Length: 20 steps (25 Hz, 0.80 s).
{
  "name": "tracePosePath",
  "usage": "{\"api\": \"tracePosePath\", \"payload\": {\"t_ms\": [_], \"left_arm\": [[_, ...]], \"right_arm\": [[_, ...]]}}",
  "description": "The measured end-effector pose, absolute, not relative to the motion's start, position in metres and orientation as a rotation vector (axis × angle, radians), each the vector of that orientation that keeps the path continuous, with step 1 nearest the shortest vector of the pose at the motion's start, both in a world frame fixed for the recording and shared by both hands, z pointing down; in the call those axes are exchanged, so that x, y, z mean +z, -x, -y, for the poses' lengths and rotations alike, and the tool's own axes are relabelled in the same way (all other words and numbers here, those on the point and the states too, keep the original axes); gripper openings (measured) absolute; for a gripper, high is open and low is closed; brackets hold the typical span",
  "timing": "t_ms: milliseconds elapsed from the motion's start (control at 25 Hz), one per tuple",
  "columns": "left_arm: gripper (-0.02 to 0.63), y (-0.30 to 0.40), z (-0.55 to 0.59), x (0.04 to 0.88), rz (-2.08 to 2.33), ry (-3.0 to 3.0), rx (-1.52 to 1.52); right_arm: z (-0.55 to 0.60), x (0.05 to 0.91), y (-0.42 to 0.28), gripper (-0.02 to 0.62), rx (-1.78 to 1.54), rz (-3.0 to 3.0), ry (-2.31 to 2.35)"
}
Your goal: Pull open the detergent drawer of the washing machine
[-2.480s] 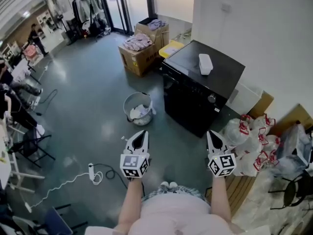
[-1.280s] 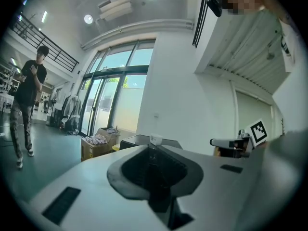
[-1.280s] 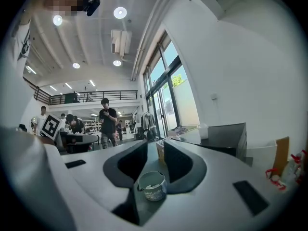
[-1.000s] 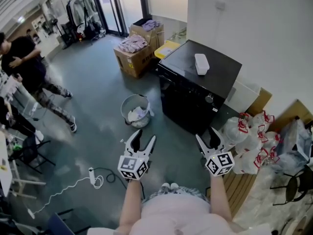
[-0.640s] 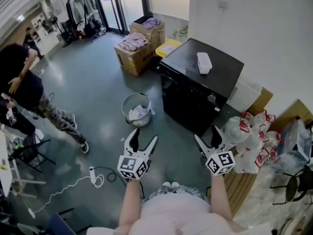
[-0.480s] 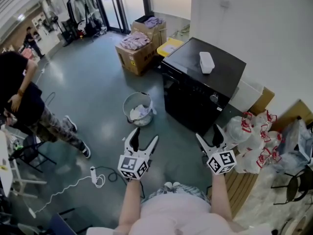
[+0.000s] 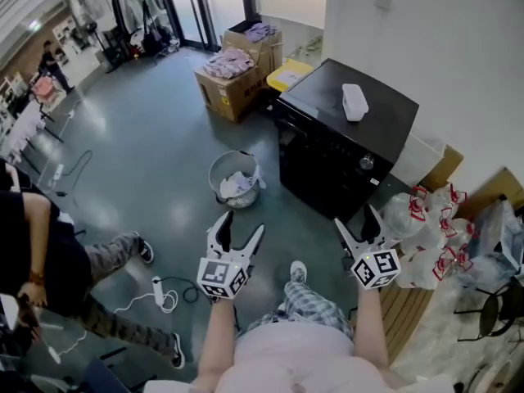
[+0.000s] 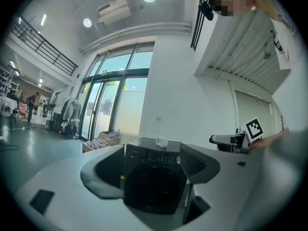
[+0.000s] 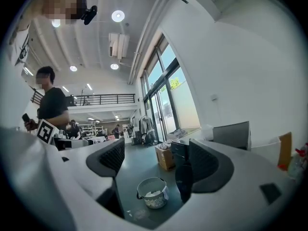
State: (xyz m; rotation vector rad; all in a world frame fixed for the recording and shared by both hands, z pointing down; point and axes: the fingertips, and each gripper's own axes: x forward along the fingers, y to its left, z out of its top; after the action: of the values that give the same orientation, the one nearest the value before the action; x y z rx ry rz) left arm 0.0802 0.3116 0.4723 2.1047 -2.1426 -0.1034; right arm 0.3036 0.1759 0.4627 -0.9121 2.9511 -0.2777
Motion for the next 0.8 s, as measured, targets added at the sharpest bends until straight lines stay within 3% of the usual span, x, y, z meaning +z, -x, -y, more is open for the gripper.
{"api": "tracePosePath", "payload": {"t_ms": [400, 800], "left_arm": [[0.347, -0.041, -0.257, 0.477, 2.187, -2.083, -0.121], [0.347, 0.044, -0.139, 0.486, 2.204, -2.079, -0.113]], "right_arm": [[-0.113, 0.467, -0.272, 0.414, -0.252, -2.955, 0.903], [0.004, 0.479, -0.186, 0.413, -0.242, -2.959, 0.886]]}}
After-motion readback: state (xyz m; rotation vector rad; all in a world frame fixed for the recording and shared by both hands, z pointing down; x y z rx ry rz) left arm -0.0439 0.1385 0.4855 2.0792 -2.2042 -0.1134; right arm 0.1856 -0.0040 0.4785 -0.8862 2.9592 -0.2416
